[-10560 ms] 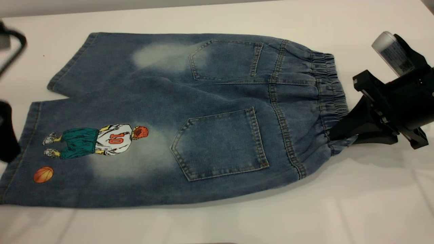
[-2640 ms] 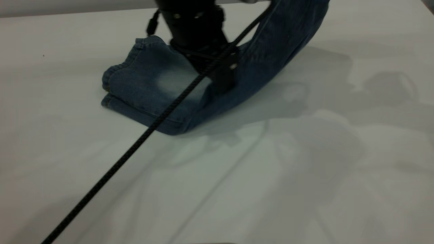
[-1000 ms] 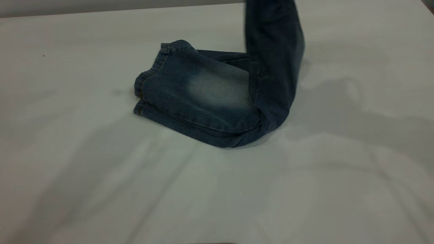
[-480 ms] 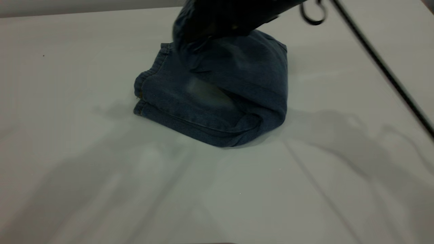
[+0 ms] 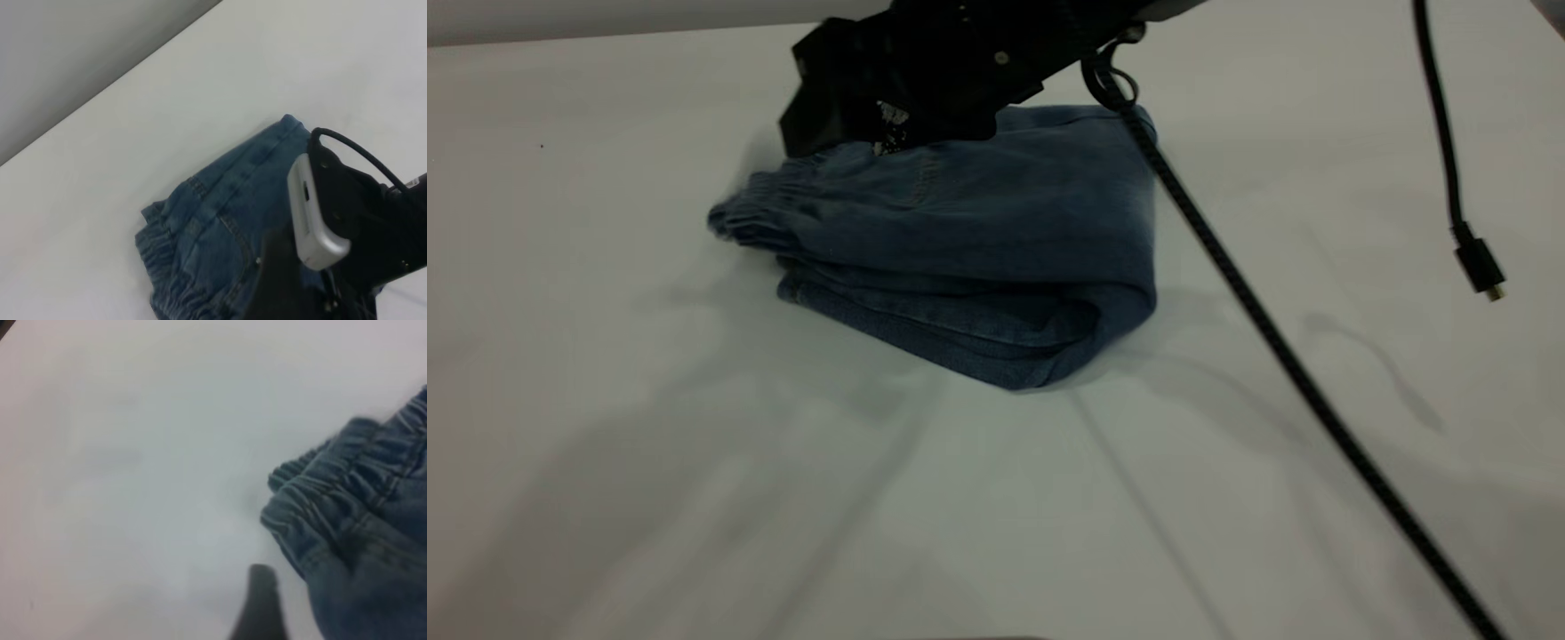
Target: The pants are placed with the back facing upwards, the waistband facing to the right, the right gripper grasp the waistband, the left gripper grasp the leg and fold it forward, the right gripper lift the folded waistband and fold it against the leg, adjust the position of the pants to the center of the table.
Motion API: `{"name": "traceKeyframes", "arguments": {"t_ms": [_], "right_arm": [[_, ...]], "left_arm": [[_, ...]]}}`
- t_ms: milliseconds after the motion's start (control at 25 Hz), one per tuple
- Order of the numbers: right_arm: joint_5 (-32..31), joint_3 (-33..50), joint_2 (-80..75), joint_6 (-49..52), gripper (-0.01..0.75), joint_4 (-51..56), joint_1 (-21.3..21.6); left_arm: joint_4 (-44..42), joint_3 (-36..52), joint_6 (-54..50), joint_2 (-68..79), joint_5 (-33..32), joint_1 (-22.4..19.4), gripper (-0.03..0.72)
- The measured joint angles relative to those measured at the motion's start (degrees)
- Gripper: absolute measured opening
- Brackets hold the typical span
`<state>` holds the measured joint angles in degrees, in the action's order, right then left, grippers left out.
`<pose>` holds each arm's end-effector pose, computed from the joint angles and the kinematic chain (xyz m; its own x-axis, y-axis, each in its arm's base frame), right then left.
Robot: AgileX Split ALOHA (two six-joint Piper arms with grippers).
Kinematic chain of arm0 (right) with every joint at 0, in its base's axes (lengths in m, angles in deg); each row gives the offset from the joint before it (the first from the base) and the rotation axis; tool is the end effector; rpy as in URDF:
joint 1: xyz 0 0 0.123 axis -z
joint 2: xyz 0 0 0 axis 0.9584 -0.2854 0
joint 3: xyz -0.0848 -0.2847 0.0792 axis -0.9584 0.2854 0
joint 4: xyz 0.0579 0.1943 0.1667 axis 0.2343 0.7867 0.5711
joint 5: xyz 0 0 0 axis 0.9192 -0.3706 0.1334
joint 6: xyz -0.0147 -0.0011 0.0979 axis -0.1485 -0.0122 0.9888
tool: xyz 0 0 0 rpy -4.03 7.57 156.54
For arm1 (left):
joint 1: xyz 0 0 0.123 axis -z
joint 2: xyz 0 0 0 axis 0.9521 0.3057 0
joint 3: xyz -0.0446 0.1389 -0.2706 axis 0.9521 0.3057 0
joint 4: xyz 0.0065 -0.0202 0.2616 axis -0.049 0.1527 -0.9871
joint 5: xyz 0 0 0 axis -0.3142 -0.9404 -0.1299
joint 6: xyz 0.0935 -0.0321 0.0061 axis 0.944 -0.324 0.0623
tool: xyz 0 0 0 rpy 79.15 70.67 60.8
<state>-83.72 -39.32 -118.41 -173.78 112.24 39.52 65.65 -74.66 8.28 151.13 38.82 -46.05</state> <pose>0.3787 0.3038 0.1233 -0.7385 -0.1407 -0.6595 -0.5684 0.6561 0.4965 0.2944 -0.1594 0.4115 -0.4297 0.4250 -0.7967 0.6281 0.7745 0.0744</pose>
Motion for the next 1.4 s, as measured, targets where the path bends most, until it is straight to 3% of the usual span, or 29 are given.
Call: {"name": "traceKeyframes", "arguments": {"t_ms": [120, 280, 480, 640, 800, 1160, 1400], "right_arm": [[0.06, -1.69, 0.0, 7.29, 0.583, -4.32, -0.71], [-1.0, -6.61, -0.16, 33.57, 0.548, -25.1, -1.75], [-12.86, -17.88, -2.15, 77.23, 0.482, -60.86, -2.16], [-20.34, -28.32, -5.57, 101.94, 0.468, -76.9, -2.16], [-22.62, -34.74, -8.82, 112.81, 0.466, -77.67, -2.59], [-18.21, -35.63, -18.05, 133.21, 0.464, -78.34, -3.22], [-19.66, -36.21, -20.15, 137.44, 0.424, -79.95, -3.41]], "left_arm": [[0.0, 0.0, 0.0, 0.0, -0.83, 0.0, 0.496], [0.0, 0.0, 0.0, 0.0, -1.23, 0.0, 0.496], [0.0, 0.0, -0.06, 0.0, -1.66, 0.0, 0.496], [1.11, 0.0, -0.27, 0.0, -1.66, 0.0, 0.496], [1.52, 0.0, -0.27, 0.0, -1.66, 0.0, 0.496], [2.61, 0.0, -0.34, 0.0, -2.77, 0.0, 0.496], [4.08, 0.0, -0.22, 0.0, -3.94, 0.0, 0.496]]}}
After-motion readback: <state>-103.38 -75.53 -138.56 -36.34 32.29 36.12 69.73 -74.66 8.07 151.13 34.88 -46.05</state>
